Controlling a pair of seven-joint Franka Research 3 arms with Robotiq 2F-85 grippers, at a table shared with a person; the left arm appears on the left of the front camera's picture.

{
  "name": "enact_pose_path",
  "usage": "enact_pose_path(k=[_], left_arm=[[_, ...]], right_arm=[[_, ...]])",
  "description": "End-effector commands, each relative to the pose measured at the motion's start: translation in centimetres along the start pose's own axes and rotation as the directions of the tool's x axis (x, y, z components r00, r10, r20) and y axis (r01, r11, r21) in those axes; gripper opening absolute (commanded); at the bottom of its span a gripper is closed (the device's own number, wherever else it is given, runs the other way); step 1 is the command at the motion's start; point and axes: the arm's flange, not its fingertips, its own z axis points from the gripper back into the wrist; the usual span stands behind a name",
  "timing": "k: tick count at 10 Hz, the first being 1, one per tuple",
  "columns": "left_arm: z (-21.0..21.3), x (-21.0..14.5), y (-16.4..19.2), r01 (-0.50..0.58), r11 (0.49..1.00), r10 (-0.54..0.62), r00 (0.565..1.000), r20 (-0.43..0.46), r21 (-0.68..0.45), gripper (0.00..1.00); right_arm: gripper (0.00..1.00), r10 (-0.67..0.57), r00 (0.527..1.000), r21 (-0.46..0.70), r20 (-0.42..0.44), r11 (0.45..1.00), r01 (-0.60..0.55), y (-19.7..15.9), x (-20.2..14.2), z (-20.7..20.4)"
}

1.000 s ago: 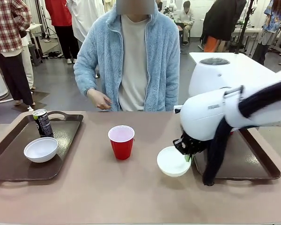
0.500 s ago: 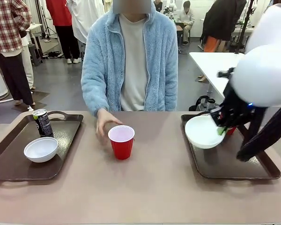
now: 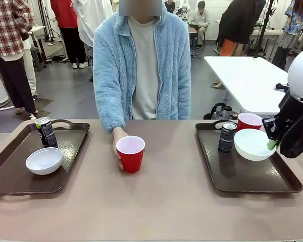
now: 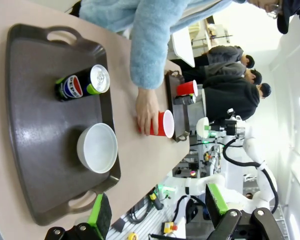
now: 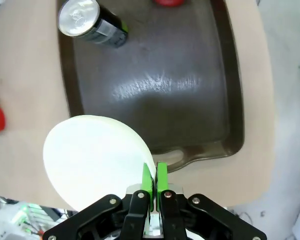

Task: Prepare tableware on both trays.
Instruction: Pick up a Picnic Bowl from the table and place it on a Handle tray.

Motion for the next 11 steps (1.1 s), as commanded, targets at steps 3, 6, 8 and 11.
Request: enact_pose_path(k=[3,6,8,11], left_arm=[[0.1,0.0,-0.2,0.005,1.000,-0.005,1.000,0.003,-0.002,1.00],[0.1,0.0,-0.2,0.005,1.000,-0.005,1.000,0.003,-0.002,1.00],[0.1,0.0,-0.2,0.005,1.000,-0.005,1.000,0.003,-0.002,1.00],[0.1,0.0,-0.2,0.005,1.000,-0.005,1.000,0.003,-0.002,1.00]], right_arm=[[0.00,0.021,0.999,0.002,-0.034,1.000,-0.021,0.6,0.1,-7.2],[0.00,0.014,0.998,0.011,-0.058,1.000,-0.013,0.9,0.4,-10.7],[0.00,0.021,0.998,0.007,-0.067,1.000,-0.021,1.1,0.5,-11.7],[0.41,0.036,0.997,0.007,-0.064,0.999,-0.035,1.8,0.2,-11.2]])
